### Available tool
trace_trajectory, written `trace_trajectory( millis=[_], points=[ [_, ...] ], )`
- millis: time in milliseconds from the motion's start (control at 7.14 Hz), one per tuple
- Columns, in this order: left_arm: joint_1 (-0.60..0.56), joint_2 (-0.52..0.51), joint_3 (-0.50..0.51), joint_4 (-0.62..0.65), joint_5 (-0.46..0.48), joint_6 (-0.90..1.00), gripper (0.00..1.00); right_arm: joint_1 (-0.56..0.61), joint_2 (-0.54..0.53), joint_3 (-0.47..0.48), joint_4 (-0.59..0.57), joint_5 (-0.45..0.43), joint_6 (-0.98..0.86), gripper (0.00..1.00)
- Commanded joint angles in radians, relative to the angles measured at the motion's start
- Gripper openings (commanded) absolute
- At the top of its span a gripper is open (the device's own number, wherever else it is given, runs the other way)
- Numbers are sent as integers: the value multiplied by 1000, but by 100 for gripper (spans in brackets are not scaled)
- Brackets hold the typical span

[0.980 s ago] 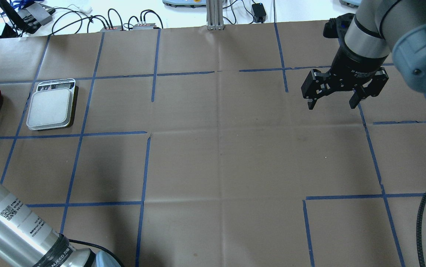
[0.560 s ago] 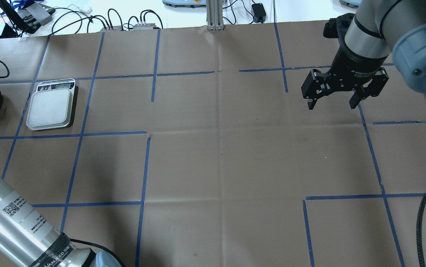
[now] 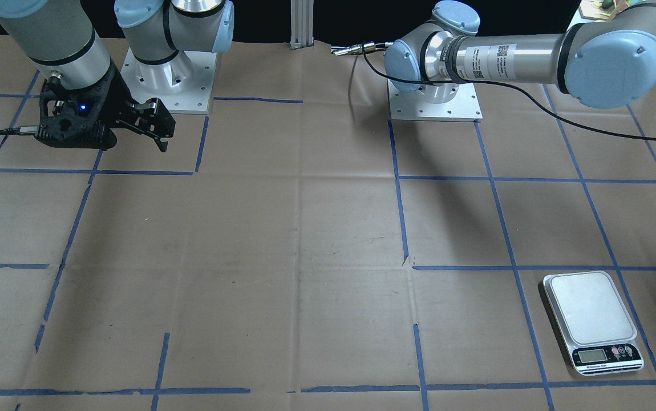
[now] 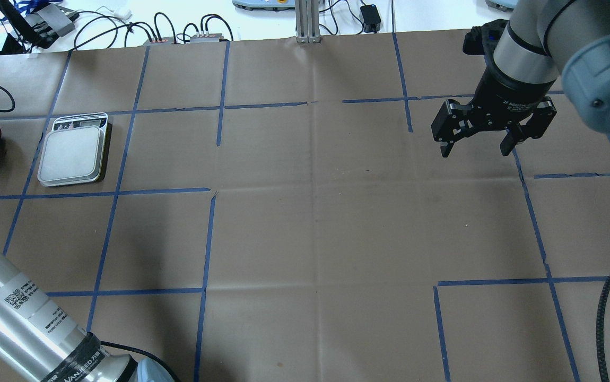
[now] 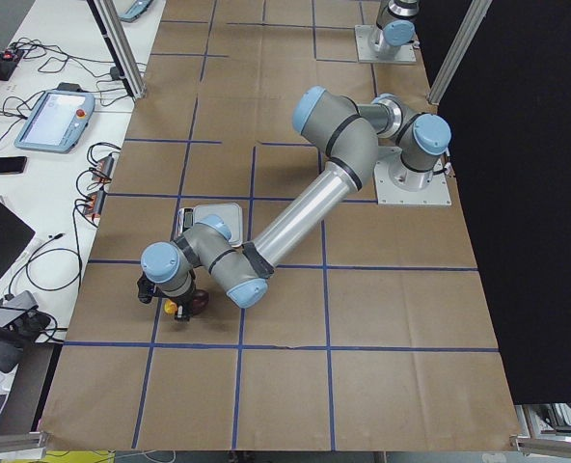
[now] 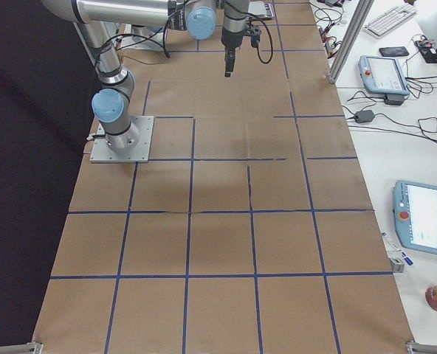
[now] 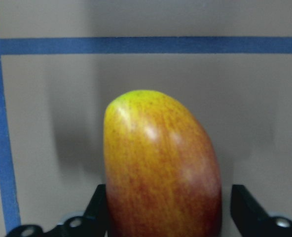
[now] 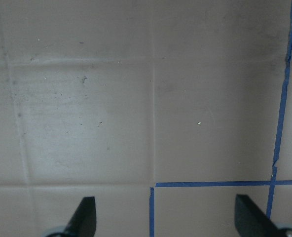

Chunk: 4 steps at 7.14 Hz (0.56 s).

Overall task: Weigh mango
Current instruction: 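Lift the mango with the left gripper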

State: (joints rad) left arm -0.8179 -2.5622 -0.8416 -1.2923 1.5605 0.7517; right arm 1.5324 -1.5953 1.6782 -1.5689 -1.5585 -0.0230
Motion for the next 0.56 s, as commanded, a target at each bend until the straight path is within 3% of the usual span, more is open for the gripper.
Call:
trace_trajectory(
  millis=[0,140,420],
  points=[
    [-6,78,1,-51,6,-3,42,0,0,0,0,0,0,100],
    [-20,156,-31,-136,6,-18,42,0,0,0,0,0,0,100],
    [-108,299,-229,-173,4,-154,42,0,0,0,0,0,0,100]
  ],
)
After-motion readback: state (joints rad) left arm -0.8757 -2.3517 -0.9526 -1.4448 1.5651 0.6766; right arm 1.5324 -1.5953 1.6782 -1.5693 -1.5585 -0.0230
